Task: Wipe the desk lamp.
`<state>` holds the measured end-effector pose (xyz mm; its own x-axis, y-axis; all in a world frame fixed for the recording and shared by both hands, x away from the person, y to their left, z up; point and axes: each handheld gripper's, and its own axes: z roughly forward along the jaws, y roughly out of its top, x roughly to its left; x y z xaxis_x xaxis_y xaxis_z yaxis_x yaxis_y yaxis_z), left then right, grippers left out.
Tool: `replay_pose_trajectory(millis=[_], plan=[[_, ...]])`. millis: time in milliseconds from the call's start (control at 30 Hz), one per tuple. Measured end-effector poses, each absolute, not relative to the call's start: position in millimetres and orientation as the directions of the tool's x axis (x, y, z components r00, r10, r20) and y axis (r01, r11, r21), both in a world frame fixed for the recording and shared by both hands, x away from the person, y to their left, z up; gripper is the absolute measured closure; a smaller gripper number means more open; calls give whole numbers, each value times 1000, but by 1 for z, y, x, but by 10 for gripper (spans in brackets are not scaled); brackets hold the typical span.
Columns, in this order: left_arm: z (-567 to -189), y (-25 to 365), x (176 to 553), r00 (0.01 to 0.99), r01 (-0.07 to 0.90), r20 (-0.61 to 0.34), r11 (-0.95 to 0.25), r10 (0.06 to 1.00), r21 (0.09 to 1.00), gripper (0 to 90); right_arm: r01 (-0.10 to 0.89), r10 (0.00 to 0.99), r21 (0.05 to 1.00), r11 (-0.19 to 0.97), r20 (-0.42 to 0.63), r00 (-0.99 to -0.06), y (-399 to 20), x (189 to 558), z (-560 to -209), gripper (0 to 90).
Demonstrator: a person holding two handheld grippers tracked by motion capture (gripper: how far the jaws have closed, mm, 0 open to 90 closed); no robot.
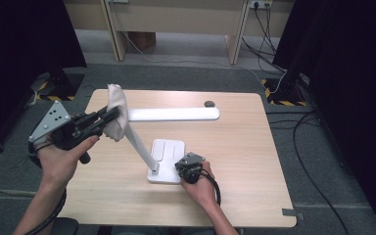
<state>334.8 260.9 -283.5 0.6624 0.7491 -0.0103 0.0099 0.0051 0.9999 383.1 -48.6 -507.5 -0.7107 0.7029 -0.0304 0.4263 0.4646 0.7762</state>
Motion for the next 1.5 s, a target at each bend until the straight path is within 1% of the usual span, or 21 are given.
replay_pose_trajectory(millis=[167,333,733,867,900,1167,1433,1500], plan=[[-283,260,335,665,9,-10,5,747,1000,802,420,696,765,488,-51,-716,-46,384,-506,899],[-283,259,336,665,10,-8,1,747,1000,801,402,679,761,509,-67,-731,-40,385,-505,876],[-282,257,336,660,16,-5,-7,751,1000,802,436,692,768,469,-13,-722,-40,386,-506,886],[-281,253,337,660,3,16,-24,751,1000,802,443,691,766,465,-1,-723,-40,387,-506,886],[-282,251,336,660,16,1,-16,751,1000,802,450,694,766,460,6,-720,-40,387,-506,886],[-281,243,338,666,-1,24,-31,745,1000,802,435,691,772,463,-7,-723,-40,386,-507,894],[-282,238,339,667,-4,26,-31,745,1000,802,424,690,774,470,-22,-723,-40,385,-507,896],[-282,235,339,672,10,15,-30,740,1000,802,423,690,774,471,-24,-724,-40,385,-507,896]])
